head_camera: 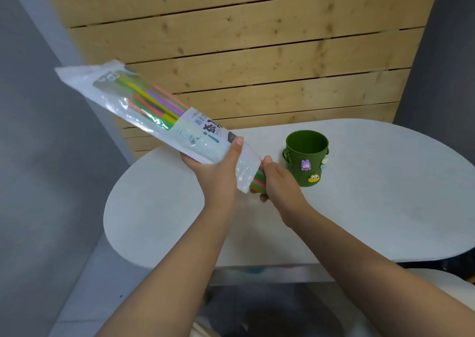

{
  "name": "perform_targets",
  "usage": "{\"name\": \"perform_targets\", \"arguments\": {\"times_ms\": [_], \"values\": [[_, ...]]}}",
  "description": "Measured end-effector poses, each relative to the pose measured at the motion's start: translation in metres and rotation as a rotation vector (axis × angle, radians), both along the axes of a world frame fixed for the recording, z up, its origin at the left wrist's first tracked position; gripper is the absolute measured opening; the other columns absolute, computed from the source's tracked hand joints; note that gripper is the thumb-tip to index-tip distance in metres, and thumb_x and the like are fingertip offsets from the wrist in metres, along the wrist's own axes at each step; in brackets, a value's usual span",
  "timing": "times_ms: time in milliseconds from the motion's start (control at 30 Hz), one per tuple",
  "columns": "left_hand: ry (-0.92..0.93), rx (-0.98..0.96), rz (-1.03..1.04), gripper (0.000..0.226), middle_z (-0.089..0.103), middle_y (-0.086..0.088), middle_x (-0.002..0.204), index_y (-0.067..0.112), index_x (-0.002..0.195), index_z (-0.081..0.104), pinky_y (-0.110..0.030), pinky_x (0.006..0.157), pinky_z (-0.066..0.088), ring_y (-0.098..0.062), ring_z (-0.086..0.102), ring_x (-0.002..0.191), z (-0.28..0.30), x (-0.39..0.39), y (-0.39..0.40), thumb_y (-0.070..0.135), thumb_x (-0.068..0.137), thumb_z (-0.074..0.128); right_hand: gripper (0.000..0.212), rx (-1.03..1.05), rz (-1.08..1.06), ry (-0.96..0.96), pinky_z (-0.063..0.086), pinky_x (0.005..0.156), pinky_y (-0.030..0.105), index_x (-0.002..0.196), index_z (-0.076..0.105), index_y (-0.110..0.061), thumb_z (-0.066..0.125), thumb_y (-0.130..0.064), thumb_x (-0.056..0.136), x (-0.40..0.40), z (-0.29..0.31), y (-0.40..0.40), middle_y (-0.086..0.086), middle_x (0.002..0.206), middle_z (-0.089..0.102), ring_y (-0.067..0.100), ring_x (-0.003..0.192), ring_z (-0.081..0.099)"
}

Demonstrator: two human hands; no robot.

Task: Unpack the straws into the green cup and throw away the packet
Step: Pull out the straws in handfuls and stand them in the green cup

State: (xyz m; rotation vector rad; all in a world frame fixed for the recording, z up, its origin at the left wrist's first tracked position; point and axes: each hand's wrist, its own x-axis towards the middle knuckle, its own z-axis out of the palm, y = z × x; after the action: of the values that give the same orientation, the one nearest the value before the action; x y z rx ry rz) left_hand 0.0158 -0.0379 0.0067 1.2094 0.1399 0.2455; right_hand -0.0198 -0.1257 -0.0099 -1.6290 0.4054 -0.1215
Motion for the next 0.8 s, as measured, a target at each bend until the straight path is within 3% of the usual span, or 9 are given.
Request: {"name": "perform_targets", "arguments": {"times_ms": [100,200,333,433,600,700,800], "values": [[0.087,-0.188,-0.022,0.079,0.064,0.002,0.118,0.027,0.131,0.033,-0.037,0.083,0.060,-0.011,0.068,0.098,0.000,0.005,0.002,0.012,0.071,0.083,0.037,-0.304,-0.050,-0.143,0.049,0.064,0.028,0.105,0.060,-0.008,0.035,-0.035,0.099,0.000,-0.001,-0.008,0.003,0.088,0.059,0.014,0.076,0.056],[0.172,-0.324,-0.050,0.073,0.066,-0.003,0.122,0.021,0.133,0.036,-0.038,0.076,0.061,-0.017,0.069,0.098,0.001,0.006,0.002,0.008,0.075,0.079,0.031,-0.526,-0.106,-0.266,0.038,0.054,0.006,0.101,0.067,-0.009,0.045,-0.031,0.096,-0.002,0.004,-0.017,-0.002,0.081,0.061,0.004,0.064,0.052],[0.255,-0.422,-0.101,0.072,0.062,-0.011,0.134,0.016,0.141,0.037,-0.052,0.092,0.054,-0.029,0.064,0.118,0.005,0.006,0.000,0.009,0.080,0.075,0.024,-0.630,-0.169,-0.364,0.038,0.055,0.012,0.100,0.070,-0.012,0.055,-0.028,0.092,-0.007,0.012,-0.027,0.001,0.088,0.070,0.008,0.073,0.056],[0.270,-0.452,-0.128,0.069,0.060,-0.011,0.136,0.014,0.143,0.037,-0.050,0.097,0.052,-0.029,0.062,0.122,0.007,0.006,0.000,0.011,0.083,0.072,0.021,-0.634,-0.205,-0.404,0.043,0.063,0.020,0.100,0.070,-0.013,0.056,-0.026,0.091,-0.009,0.017,-0.031,0.002,0.092,0.069,0.013,0.081,0.059],[0.311,-0.494,-0.110,0.067,0.059,-0.011,0.138,0.014,0.142,0.038,-0.051,0.099,0.051,-0.028,0.061,0.122,0.008,0.007,0.003,0.009,0.085,0.071,0.017,-0.578,-0.237,-0.433,0.039,0.064,0.001,0.100,0.070,-0.013,0.057,-0.020,0.091,-0.013,0.022,-0.040,-0.003,0.092,0.064,0.006,0.080,0.055],[0.315,-0.513,-0.105,0.067,0.060,-0.011,0.136,0.015,0.142,0.038,-0.050,0.098,0.051,-0.028,0.062,0.120,0.009,0.006,0.005,0.007,0.084,0.071,0.016,-0.447,-0.293,-0.403,0.038,0.063,0.000,0.099,0.068,-0.020,0.054,-0.023,0.092,-0.015,0.025,-0.044,-0.008,0.091,0.062,-0.001,0.079,0.055],[0.297,-0.529,-0.102,0.065,0.060,-0.010,0.137,0.014,0.142,0.039,-0.051,0.098,0.051,-0.027,0.062,0.121,0.012,0.006,0.007,0.006,0.085,0.070,0.012,-0.149,-0.328,-0.356,0.045,0.066,0.009,0.097,0.064,-0.025,0.054,-0.030,0.091,-0.016,0.028,-0.042,-0.013,0.085,0.062,0.002,0.074,0.057]]}}
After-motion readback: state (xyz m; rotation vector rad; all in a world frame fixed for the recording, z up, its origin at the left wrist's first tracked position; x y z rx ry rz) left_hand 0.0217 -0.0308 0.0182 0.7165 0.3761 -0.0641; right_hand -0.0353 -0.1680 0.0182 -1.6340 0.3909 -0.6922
